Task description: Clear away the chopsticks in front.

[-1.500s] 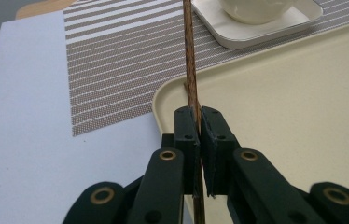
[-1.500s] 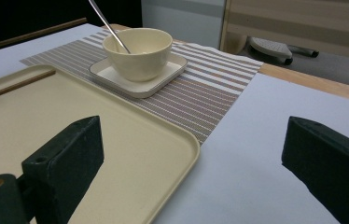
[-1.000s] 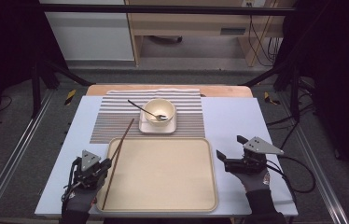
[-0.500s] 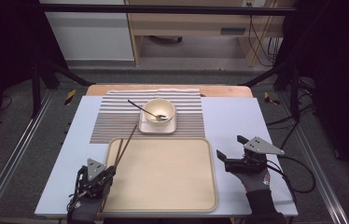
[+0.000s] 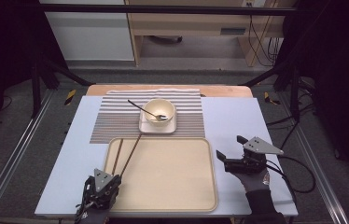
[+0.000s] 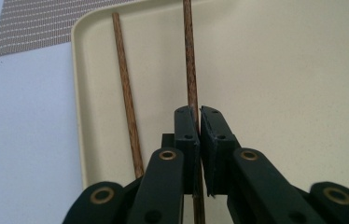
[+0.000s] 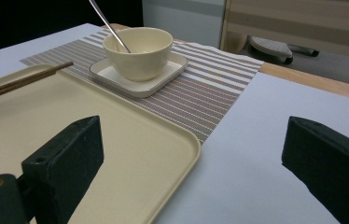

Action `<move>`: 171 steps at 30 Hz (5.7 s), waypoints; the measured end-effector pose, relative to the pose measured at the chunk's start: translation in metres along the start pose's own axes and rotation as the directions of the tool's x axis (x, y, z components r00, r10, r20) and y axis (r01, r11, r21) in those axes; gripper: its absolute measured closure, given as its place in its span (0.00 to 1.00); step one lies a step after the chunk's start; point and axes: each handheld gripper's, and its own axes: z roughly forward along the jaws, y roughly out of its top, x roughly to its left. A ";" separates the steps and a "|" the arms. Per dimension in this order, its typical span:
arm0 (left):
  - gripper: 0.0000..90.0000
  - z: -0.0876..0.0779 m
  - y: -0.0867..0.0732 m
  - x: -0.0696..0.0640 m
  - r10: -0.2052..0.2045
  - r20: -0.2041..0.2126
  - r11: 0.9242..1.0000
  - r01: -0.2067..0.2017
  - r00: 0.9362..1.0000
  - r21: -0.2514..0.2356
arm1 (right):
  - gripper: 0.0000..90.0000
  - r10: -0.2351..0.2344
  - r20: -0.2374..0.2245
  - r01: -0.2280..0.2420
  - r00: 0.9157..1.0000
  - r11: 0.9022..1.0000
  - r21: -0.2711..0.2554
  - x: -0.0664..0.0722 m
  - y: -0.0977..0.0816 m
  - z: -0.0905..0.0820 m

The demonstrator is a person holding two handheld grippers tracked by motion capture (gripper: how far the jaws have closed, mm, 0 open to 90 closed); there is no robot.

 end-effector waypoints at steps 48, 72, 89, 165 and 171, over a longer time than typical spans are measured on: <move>0.85 0.018 0.061 0.014 0.103 0.192 0.995 -0.101 0.976 -0.018 | 0.07 0.000 -0.004 0.000 1.000 1.000 0.008 0.001 -0.001 0.002; 0.99 0.089 0.063 0.018 0.288 0.259 0.946 -0.316 0.922 0.073 | 0.07 0.000 -0.005 0.001 1.000 0.999 0.035 -0.001 -0.005 0.007; 0.99 0.085 0.059 0.030 0.267 0.253 0.951 -0.297 0.930 0.086 | 0.07 -0.007 -0.005 0.007 1.000 0.999 0.049 0.001 -0.007 0.010; 0.49 0.040 0.111 0.045 0.172 0.199 0.973 -0.134 0.965 -0.188 | 0.07 0.003 0.004 -0.003 1.000 0.999 0.046 0.000 -0.006 0.009; 0.44 0.046 0.126 0.047 0.154 0.193 0.970 -0.111 0.969 -0.218 | 0.07 0.001 0.008 -0.002 1.000 0.999 0.044 0.000 -0.006 0.009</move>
